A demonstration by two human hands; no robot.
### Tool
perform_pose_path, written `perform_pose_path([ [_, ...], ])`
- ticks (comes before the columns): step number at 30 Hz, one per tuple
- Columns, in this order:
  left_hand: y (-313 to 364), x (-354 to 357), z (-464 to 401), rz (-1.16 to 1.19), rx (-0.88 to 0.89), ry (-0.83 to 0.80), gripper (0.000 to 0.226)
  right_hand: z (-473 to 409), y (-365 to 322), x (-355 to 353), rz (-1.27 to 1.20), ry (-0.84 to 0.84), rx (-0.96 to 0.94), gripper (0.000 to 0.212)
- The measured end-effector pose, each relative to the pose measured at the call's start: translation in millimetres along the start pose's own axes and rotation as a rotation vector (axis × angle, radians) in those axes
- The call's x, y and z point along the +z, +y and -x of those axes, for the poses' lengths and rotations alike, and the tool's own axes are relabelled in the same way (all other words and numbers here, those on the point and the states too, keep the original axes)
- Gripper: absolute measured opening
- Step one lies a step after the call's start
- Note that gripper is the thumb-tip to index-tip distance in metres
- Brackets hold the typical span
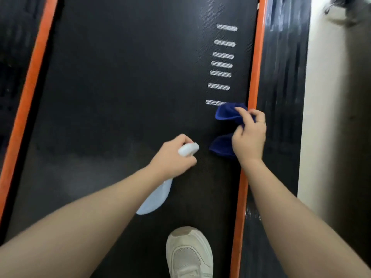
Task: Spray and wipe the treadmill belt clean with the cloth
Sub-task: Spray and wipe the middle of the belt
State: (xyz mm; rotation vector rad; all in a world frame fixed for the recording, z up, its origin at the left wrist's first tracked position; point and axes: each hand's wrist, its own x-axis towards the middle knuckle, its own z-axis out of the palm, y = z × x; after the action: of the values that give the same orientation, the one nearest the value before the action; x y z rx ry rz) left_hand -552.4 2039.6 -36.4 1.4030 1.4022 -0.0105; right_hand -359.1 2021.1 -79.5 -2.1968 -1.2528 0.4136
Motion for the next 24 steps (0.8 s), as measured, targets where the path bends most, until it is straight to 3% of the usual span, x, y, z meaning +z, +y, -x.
perform_pose_path([
  [4, 1.4, 24.7, 5.6, -0.194, 0.032, -0.152, 0.025, 34.1, 16.4, -29.5, -0.214, 0.071, 0.195, 0.046],
  [9, -1.6, 30.3, 12.1, -0.155, 0.031, -0.061, 0.028, 49.0, 8.6, -33.3, -0.349, 0.101, 0.422, 0.040],
  [14, -21.8, -14.8, 32.6, 0.186, -0.047, 0.166, 0.040, 58.5, -25.2, -19.0, -0.328, -0.031, 0.283, 0.040],
  [19, -64.4, -54.6, 50.3, 0.227, -0.107, 0.315, 0.040, 64.4, -65.1, 24.9, -0.238, -0.209, 0.148, 0.042],
  [24, -101.0, -94.0, 75.5, 0.349, -0.140, 0.500, 0.052, 69.4, -104.0, 90.8, 0.034, -0.406, -0.124, 0.042],
])
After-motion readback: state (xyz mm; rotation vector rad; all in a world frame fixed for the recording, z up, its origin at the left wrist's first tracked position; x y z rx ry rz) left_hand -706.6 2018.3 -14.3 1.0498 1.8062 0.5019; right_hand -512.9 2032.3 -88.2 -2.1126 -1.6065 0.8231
